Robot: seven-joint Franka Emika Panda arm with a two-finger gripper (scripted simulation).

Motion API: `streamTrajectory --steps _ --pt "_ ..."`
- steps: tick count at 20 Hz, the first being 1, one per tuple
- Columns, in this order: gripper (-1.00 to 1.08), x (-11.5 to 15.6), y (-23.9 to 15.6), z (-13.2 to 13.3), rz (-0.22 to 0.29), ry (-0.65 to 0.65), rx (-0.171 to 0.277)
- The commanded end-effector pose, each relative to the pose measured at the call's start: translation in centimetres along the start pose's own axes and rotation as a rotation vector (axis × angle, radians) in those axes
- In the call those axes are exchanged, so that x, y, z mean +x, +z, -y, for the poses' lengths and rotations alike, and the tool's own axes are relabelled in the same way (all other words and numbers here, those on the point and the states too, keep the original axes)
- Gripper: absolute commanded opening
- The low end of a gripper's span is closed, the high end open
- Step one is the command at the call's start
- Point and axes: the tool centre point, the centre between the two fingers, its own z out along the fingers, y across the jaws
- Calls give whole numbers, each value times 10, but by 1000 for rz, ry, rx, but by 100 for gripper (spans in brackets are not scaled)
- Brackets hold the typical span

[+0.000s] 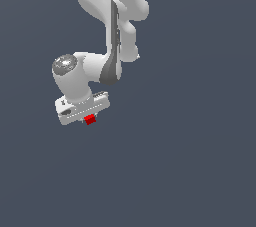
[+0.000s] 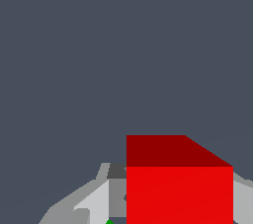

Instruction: Stack the red cube on top of the green cube.

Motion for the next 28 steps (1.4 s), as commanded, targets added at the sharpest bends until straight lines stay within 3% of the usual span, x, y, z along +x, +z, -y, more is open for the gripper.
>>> streamTrajectory --steps 1,15,28 --pt "-100 0 -10 0 1 0 1" --pt "-100 -11 -9 6 0 0 0" --pt "-100 -71 18 38 0 0 0"
